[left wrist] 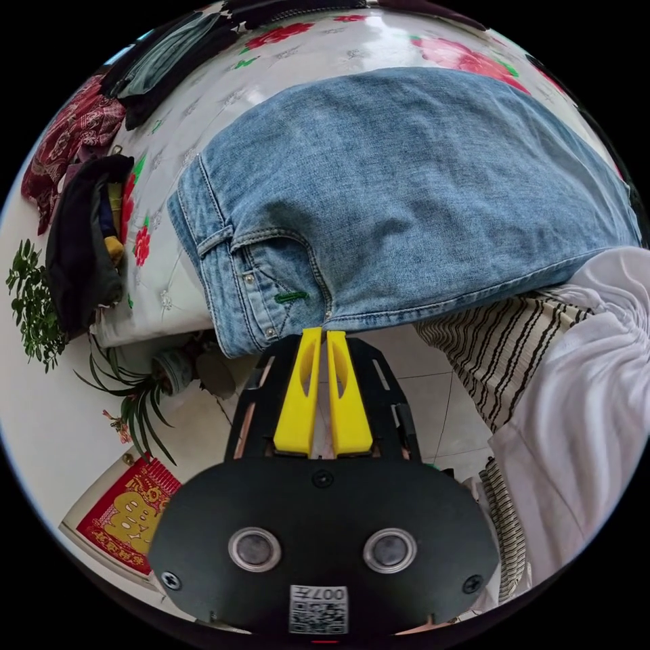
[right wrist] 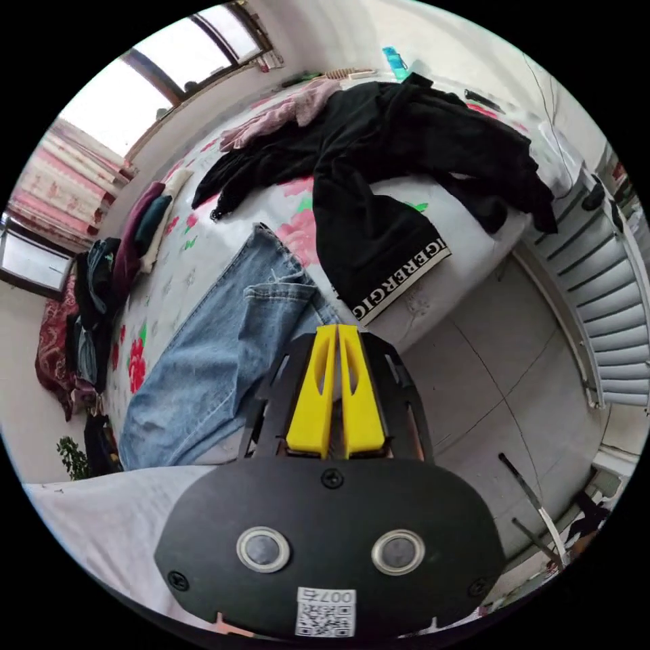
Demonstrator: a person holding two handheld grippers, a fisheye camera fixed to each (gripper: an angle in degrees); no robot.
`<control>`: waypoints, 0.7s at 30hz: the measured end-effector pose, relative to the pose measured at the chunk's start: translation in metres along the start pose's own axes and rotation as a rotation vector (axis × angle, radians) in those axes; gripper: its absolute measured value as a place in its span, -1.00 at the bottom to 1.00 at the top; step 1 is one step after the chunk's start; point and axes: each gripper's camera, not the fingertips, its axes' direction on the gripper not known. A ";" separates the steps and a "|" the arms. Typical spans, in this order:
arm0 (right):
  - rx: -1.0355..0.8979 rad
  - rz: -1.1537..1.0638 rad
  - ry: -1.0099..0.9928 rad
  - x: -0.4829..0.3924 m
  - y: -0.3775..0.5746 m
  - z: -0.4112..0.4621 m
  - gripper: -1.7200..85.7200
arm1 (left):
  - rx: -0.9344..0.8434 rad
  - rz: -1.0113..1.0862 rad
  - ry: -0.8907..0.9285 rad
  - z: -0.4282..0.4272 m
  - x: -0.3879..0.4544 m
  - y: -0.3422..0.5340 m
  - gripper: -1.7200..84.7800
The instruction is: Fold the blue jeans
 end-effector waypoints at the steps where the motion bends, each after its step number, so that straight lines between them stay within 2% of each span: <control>1: -0.001 0.006 -0.045 0.005 0.002 -0.002 -0.78 | -0.003 -0.012 0.004 0.001 -0.002 -0.001 -0.98; 3: -0.002 -0.016 -0.154 0.001 0.003 -0.002 -0.68 | -0.013 -0.018 0.004 0.001 -0.003 -0.004 -0.98; 7: -0.063 -0.180 -0.138 -0.065 -0.001 0.027 -0.65 | -0.040 0.003 -0.018 0.000 -0.005 -0.009 -0.98; 9: -0.120 -0.275 0.009 -0.106 0.003 0.057 -0.79 | -0.043 -0.004 -0.017 0.000 -0.007 -0.009 -0.98; 12: -0.089 -0.298 0.294 -0.105 0.016 0.075 -0.91 | -0.036 -0.016 -0.011 -0.001 -0.013 -0.004 -0.98; 13: -0.089 -0.294 0.295 -0.097 0.018 0.072 -0.92 | -0.027 -0.018 -0.012 -0.003 -0.015 0.000 -0.97; 16: -0.101 -0.152 0.078 -0.030 0.024 0.045 -0.91 | 0.012 -0.065 0.001 -0.009 -0.023 0.015 -0.96; 18: -0.122 0.003 -0.153 0.024 0.036 0.035 -0.87 | 0.045 -0.124 0.022 -0.013 -0.030 0.027 -0.95; 21: -0.069 0.130 -0.210 0.061 0.055 0.026 -0.78 | 0.117 -0.241 0.076 -0.025 -0.045 0.052 -0.90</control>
